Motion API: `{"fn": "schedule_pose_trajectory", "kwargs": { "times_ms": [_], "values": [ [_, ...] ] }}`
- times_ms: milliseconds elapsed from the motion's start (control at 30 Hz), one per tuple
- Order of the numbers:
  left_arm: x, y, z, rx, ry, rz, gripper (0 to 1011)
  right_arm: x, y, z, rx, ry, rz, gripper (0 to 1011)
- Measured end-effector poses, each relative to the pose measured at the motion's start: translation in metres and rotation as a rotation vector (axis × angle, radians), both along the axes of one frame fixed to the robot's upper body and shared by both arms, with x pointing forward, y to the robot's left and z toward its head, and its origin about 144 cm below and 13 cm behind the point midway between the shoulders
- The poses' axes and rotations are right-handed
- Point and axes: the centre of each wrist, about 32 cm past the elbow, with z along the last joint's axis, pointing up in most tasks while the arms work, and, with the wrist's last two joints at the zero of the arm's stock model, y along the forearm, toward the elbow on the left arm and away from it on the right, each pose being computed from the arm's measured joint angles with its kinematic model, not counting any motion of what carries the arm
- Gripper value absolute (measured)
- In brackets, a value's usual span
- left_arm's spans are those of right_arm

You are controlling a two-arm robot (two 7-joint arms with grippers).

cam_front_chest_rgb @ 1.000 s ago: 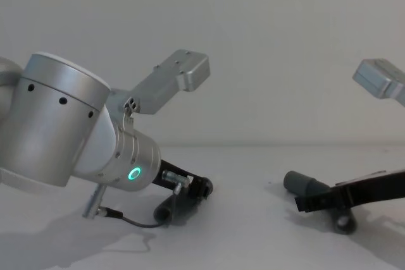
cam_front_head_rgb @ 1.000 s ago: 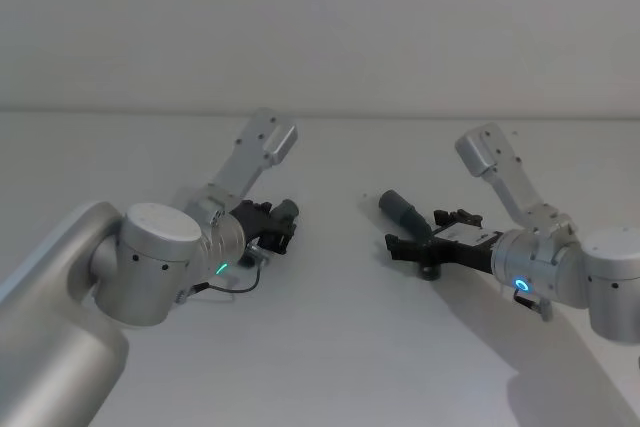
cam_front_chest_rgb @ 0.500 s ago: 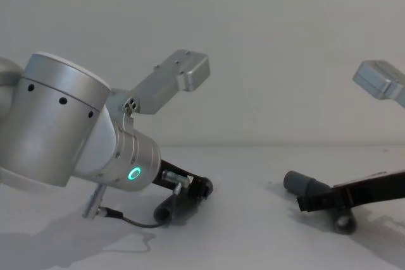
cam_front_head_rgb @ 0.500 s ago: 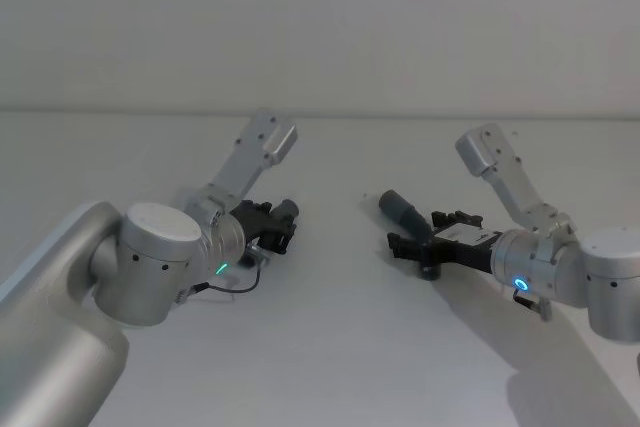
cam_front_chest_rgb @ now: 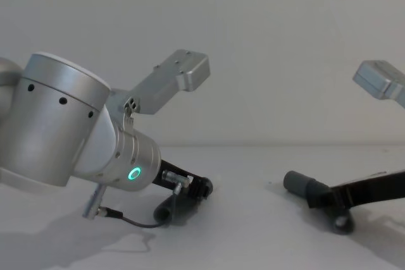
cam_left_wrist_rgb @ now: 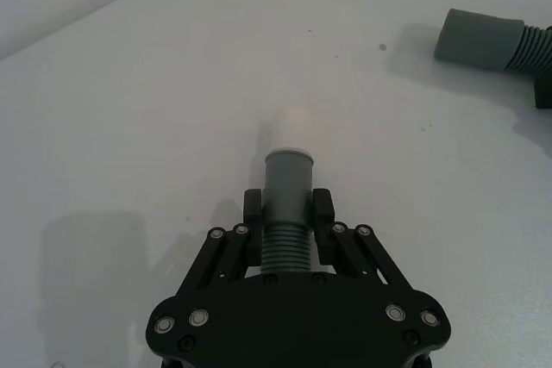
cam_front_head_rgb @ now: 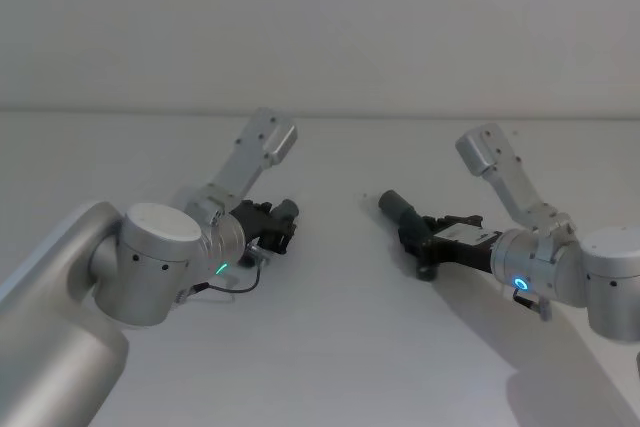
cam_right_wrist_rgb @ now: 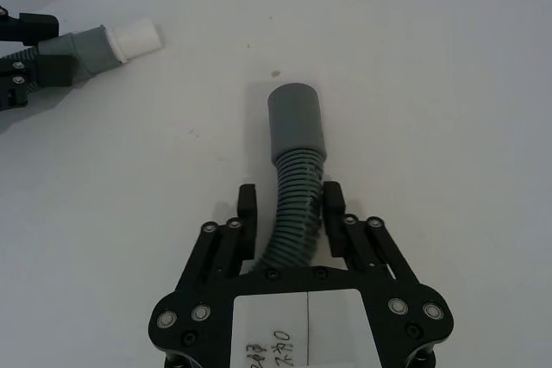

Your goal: Use both hands to pick up one end of the pipe from the table, align the ends, and insert them.

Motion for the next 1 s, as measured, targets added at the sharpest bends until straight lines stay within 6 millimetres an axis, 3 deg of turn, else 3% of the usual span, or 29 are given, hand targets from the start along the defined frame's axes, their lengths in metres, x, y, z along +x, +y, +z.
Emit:
{"fn": "schedule_pose_trajectory", "kwargs": {
  "times_ms": [233, 1000],
  "values": [
    [0.0, 0.0, 0.0, 0.0, 0.0, 0.0, 332, 0.0001, 0.0, -0.0001, 0.0, 0.001, 0.0, 262],
    [0.0, 0.0, 0.0, 0.0, 0.0, 0.0, 332, -0.0012, 0.0004, -0.0014, -0.001, -0.004, 0.0, 262]
  ]
}}
